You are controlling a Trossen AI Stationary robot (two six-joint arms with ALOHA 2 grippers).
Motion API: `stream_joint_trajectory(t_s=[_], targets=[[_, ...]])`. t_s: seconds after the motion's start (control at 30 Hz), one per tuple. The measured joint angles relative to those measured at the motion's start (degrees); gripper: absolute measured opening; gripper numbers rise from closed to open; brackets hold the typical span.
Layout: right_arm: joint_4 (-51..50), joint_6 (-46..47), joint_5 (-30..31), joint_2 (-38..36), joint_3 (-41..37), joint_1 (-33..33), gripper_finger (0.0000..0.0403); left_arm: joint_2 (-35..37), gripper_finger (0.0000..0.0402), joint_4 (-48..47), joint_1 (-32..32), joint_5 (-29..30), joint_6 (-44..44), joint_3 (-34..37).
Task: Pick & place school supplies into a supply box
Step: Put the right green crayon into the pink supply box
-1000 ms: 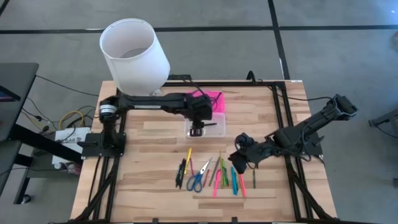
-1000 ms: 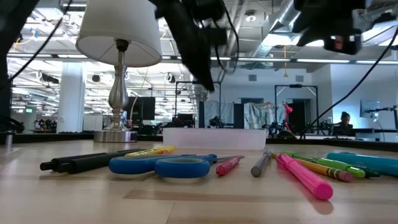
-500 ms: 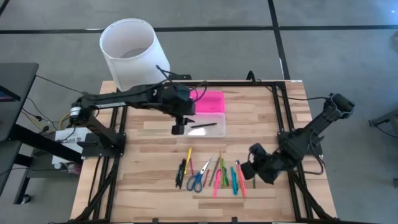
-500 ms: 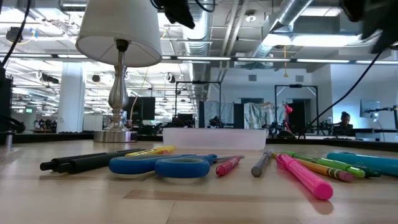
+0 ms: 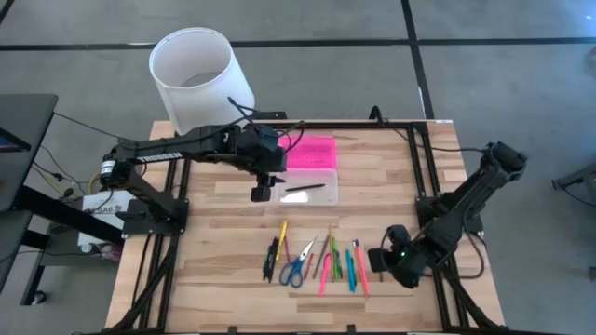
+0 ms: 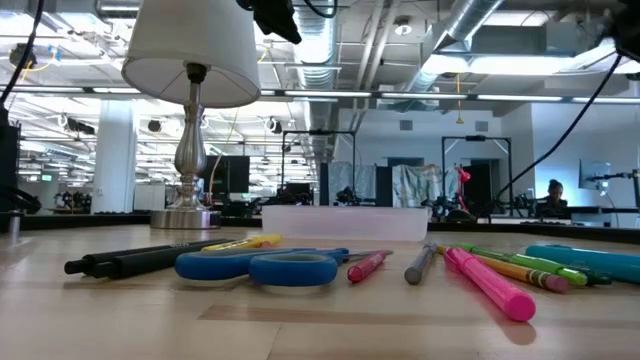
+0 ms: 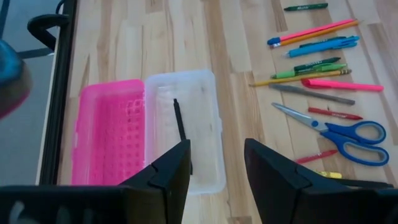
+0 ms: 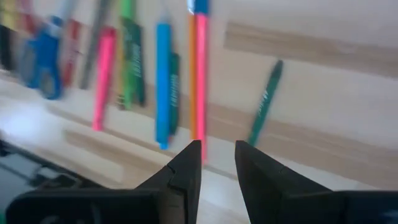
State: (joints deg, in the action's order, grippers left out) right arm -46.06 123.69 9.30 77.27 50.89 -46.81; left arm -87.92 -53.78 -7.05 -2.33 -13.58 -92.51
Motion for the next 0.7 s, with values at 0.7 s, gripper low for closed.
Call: stream_joint_trajectory(t_s=[0.7], targets=[[2.2, 0.6, -6.3, 13.1, 0.0, 0.9, 0.0091, 0.0, 0.0146, 0.3, 0.0, -0.1, 2.1, 0.0]])
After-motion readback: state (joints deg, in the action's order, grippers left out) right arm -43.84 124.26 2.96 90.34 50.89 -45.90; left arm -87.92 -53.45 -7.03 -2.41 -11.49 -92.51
